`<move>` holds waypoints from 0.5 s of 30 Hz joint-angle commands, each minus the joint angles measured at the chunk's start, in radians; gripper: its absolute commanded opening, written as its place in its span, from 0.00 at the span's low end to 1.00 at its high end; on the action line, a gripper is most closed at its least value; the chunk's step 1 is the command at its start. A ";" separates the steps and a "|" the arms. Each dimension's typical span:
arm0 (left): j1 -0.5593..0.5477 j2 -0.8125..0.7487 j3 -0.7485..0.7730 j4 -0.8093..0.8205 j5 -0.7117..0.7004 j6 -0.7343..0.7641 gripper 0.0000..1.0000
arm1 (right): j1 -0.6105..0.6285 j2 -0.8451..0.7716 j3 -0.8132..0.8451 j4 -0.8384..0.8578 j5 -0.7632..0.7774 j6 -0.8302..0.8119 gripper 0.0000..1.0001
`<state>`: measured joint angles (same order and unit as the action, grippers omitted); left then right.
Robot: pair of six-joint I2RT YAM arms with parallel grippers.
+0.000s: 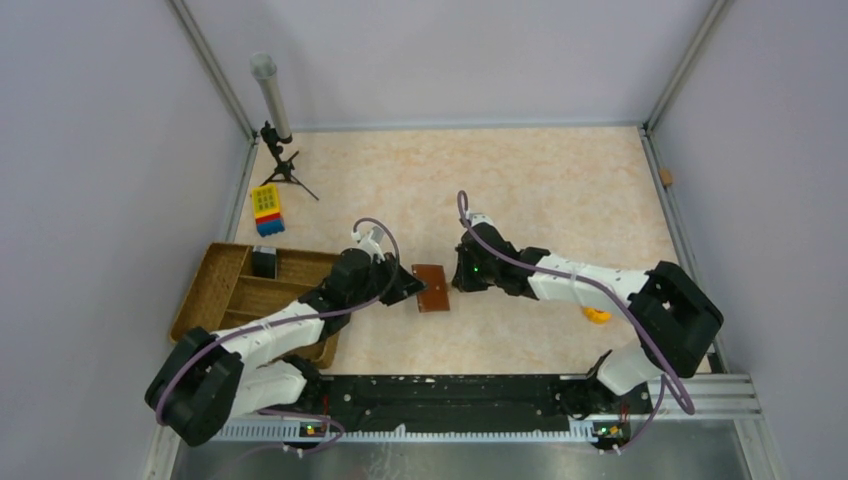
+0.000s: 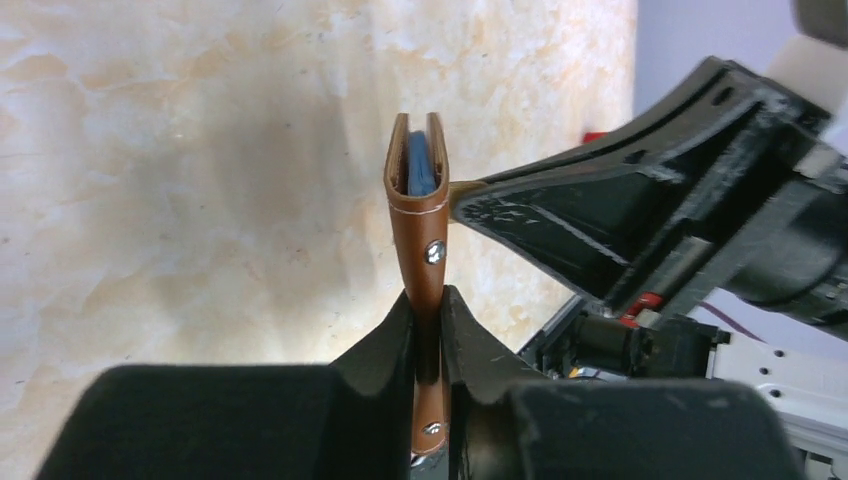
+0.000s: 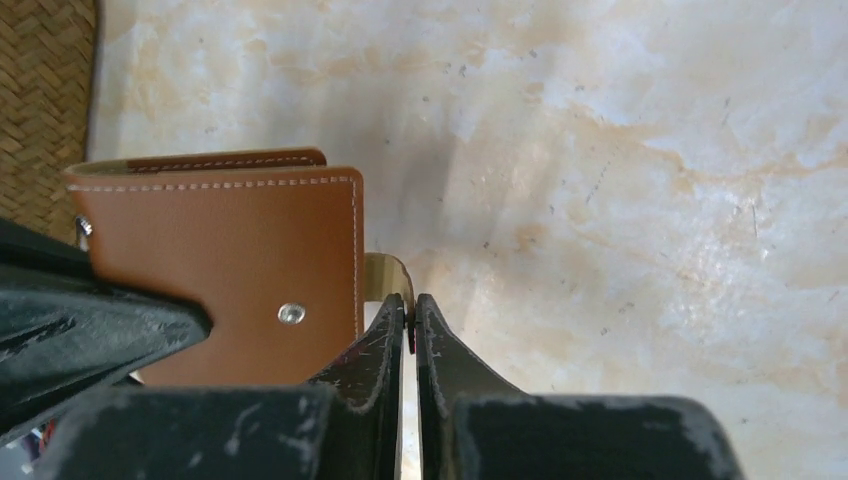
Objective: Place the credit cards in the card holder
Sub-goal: Open the card holder at the center of the board.
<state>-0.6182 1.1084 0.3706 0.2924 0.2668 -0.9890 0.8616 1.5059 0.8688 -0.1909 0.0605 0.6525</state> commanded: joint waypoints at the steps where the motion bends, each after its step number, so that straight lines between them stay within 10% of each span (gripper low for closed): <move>1: -0.004 0.052 0.014 -0.006 -0.024 0.013 0.29 | 0.008 -0.076 -0.010 -0.015 0.024 -0.015 0.00; 6: -0.005 0.104 0.019 -0.054 -0.056 0.059 0.83 | 0.007 -0.132 -0.006 -0.067 -0.002 -0.045 0.00; 15: -0.005 0.159 0.003 0.134 0.062 0.017 0.94 | 0.008 -0.180 -0.059 0.007 -0.158 -0.024 0.00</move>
<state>-0.6182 1.2709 0.3706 0.2947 0.2806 -0.9562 0.8616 1.3872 0.8307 -0.2371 -0.0204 0.6243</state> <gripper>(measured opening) 0.935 0.014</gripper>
